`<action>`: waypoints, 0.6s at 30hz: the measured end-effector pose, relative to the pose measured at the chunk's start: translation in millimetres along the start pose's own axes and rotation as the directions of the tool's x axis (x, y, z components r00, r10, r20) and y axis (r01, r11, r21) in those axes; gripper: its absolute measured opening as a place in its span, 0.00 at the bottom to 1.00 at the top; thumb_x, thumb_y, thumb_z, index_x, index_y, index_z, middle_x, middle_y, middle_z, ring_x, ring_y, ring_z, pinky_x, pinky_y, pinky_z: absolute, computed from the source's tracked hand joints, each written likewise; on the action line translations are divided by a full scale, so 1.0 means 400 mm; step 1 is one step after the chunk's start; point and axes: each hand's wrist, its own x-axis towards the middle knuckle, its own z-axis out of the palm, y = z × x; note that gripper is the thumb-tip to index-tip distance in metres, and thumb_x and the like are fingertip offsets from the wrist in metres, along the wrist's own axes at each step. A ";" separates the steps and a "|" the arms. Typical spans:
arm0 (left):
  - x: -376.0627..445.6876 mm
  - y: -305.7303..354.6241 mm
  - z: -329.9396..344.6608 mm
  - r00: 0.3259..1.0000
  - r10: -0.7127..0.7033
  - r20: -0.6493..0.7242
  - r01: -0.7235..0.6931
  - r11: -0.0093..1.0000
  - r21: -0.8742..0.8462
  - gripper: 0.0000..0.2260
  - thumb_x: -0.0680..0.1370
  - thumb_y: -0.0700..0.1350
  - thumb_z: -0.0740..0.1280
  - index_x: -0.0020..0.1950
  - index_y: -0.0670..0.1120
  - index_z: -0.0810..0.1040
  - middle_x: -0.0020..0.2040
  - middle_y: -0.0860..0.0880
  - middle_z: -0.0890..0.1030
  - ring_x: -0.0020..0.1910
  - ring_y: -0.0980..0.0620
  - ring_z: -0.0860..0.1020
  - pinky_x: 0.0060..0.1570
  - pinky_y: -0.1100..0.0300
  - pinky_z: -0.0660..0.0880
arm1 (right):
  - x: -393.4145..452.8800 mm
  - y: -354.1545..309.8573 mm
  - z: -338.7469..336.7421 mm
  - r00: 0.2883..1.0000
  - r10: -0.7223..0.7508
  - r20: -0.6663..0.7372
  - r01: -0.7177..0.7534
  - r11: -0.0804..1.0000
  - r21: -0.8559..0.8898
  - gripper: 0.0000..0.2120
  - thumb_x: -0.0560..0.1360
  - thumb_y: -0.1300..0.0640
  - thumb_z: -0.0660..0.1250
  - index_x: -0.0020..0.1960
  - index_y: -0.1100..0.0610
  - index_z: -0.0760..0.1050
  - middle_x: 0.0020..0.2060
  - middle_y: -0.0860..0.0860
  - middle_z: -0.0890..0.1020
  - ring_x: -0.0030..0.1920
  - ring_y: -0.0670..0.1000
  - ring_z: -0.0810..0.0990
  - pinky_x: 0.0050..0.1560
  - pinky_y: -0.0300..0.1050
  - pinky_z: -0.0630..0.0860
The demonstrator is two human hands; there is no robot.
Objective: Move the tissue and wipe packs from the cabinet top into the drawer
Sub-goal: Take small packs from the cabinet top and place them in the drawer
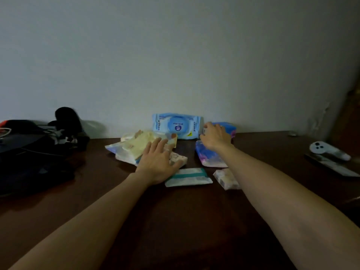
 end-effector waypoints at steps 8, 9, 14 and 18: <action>0.169 -0.004 0.119 0.989 -0.041 0.145 0.019 0.988 0.152 0.37 0.69 0.77 0.43 0.76 0.65 0.58 0.76 0.52 0.66 0.75 0.46 0.60 0.68 0.36 0.57 | 0.311 0.072 0.104 0.969 0.077 0.233 -0.051 0.992 -0.115 0.30 0.82 0.49 0.58 0.81 0.50 0.51 0.80 0.55 0.55 0.77 0.64 0.56 0.72 0.67 0.61; 0.177 -0.005 0.130 0.990 -0.048 0.135 0.028 0.989 0.145 0.37 0.69 0.77 0.44 0.76 0.64 0.58 0.76 0.52 0.66 0.76 0.46 0.59 0.67 0.37 0.59 | 0.337 0.083 0.117 0.967 0.087 0.239 -0.058 0.990 -0.125 0.30 0.82 0.49 0.58 0.81 0.51 0.52 0.79 0.56 0.58 0.77 0.63 0.58 0.72 0.67 0.61; 0.211 0.001 0.141 0.988 -0.067 0.136 0.040 0.982 0.187 0.37 0.70 0.76 0.40 0.75 0.64 0.58 0.76 0.51 0.67 0.76 0.46 0.59 0.66 0.30 0.54 | 0.370 0.131 0.135 0.990 0.051 0.130 -0.005 0.943 -0.332 0.25 0.81 0.51 0.60 0.77 0.54 0.60 0.74 0.56 0.64 0.74 0.61 0.60 0.68 0.75 0.60; 0.207 0.005 0.134 0.985 -0.072 0.160 0.040 0.979 0.198 0.37 0.69 0.75 0.40 0.76 0.63 0.57 0.76 0.50 0.66 0.77 0.46 0.58 0.68 0.30 0.51 | 0.347 0.171 0.083 0.983 0.097 0.156 -0.033 0.928 -0.370 0.26 0.79 0.52 0.63 0.75 0.53 0.60 0.72 0.57 0.66 0.73 0.62 0.63 0.65 0.77 0.62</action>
